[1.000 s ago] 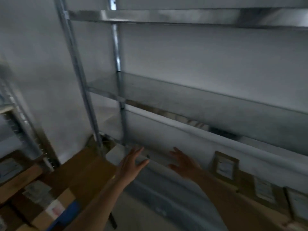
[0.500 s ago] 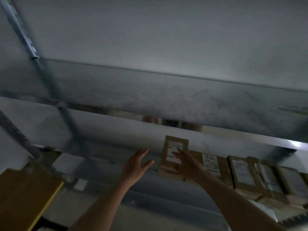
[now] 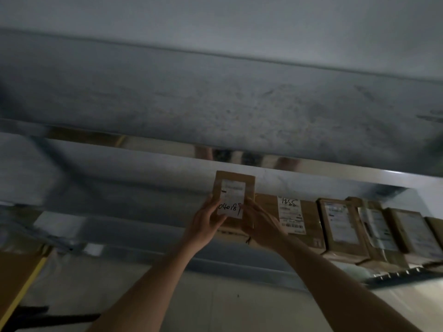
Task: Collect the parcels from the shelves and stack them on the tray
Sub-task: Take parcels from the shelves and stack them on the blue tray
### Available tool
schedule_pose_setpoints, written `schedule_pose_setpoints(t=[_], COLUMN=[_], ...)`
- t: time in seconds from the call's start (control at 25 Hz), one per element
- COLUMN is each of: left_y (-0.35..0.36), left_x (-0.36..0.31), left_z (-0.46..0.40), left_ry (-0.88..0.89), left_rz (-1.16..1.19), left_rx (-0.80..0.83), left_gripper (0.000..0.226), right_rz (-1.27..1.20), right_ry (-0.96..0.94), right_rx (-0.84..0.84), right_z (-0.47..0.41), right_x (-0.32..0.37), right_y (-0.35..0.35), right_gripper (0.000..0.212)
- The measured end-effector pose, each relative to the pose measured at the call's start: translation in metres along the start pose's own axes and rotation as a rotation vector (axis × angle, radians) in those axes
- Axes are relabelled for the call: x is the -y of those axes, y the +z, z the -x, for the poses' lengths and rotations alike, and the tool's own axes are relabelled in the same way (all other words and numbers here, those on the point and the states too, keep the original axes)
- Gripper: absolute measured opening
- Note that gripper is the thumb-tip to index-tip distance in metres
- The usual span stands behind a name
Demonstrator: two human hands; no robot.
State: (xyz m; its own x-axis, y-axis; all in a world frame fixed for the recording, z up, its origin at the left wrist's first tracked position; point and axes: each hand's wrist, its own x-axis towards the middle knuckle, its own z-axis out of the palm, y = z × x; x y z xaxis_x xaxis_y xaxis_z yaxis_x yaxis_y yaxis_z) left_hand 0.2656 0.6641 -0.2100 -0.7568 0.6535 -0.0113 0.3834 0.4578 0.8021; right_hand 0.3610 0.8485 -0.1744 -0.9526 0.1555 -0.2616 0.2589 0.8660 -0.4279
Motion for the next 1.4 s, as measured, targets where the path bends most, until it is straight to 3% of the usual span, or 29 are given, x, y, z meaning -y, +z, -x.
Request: schedule_pose_setpoints(t=[0.44,0.76,0.96,1.24,1.4], left_y=[0.002,-0.001,-0.008,-0.055,-0.114], left_x=[0.021,0.033,0.027,0.025,0.033], left_z=[-0.014,-0.012,-0.003,0.051,0.109], left_ry=[0.022,0.011,0.023,-0.057,-0.116], left_rz=[0.045,0.151,0.262,0.25,0.26], left_rx=[0.058,-0.002,0.013,-0.143,-0.282], left_gripper=[0.063,0.07,0.07,0.074,0.07], right_rz=[-0.063,-0.074,-0.067,-0.057,-0.069], right_ry=[-0.075,-0.122,-0.107,-0.239,-0.366], right_rx=[-0.049,-0.113,-0.061,0.021,0.03], right_z=[-0.015,-0.022,-0.021,-0.02,-0.017], right_x=[-0.011,0.004,0.01,0.063,0.136], right_y=[0.013,0.023,0.022,0.019,0.019], right_gripper=[0.073,0.084,0.084,0.082,0.081])
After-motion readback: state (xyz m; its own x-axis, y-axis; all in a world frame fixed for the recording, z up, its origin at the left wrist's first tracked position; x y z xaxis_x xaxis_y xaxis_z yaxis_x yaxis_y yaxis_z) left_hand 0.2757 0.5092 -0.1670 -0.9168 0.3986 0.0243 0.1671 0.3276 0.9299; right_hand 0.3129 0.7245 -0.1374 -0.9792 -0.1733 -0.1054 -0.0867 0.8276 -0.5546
